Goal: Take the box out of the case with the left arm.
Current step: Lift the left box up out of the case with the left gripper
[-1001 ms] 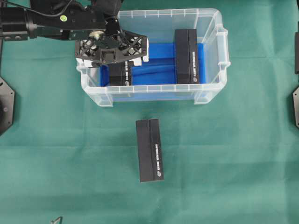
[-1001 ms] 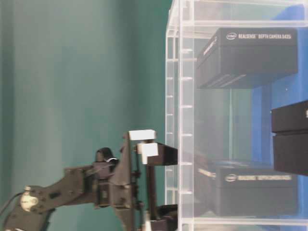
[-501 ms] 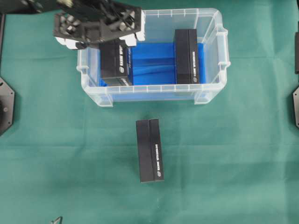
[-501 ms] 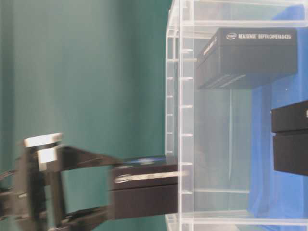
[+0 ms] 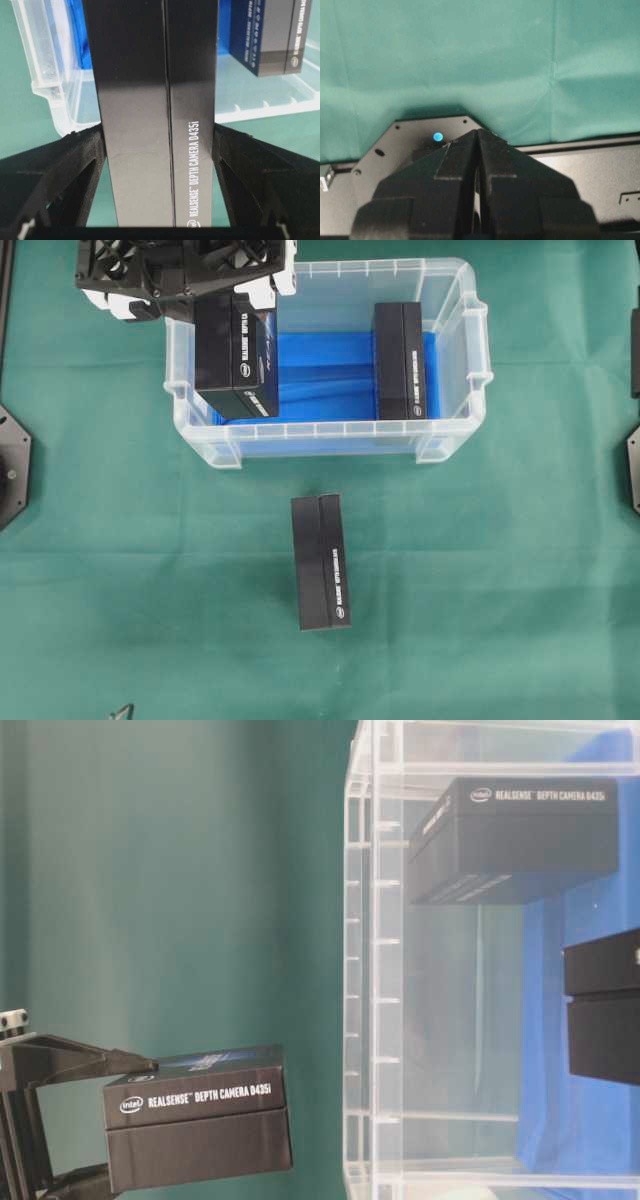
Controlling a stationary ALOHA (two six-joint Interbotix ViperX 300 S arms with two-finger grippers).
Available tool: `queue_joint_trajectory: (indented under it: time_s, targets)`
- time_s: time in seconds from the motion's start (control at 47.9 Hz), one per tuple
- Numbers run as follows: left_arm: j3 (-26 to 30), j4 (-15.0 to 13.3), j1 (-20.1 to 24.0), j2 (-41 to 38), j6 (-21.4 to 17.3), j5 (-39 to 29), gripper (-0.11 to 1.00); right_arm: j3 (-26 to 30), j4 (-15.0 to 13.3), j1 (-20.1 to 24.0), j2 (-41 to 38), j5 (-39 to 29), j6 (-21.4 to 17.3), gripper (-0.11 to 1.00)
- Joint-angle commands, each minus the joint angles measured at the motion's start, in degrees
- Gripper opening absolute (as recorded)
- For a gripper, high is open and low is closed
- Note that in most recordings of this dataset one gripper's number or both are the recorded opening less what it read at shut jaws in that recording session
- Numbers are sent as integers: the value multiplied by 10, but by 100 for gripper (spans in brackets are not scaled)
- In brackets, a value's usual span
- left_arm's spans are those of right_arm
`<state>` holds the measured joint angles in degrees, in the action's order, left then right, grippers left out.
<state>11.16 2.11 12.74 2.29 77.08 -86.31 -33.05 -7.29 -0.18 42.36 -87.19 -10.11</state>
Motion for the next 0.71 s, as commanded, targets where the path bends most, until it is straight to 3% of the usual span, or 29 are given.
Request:
queue_joint_trajectory:
  time_s: [0.0,0.689]
  targets:
    - [16,2,-1,18,0,1,64,7,-1,0,0,3,-1,0]
    - [25,2,-1,18,3,-4,64,7,-1,0,0,4,-1,0]
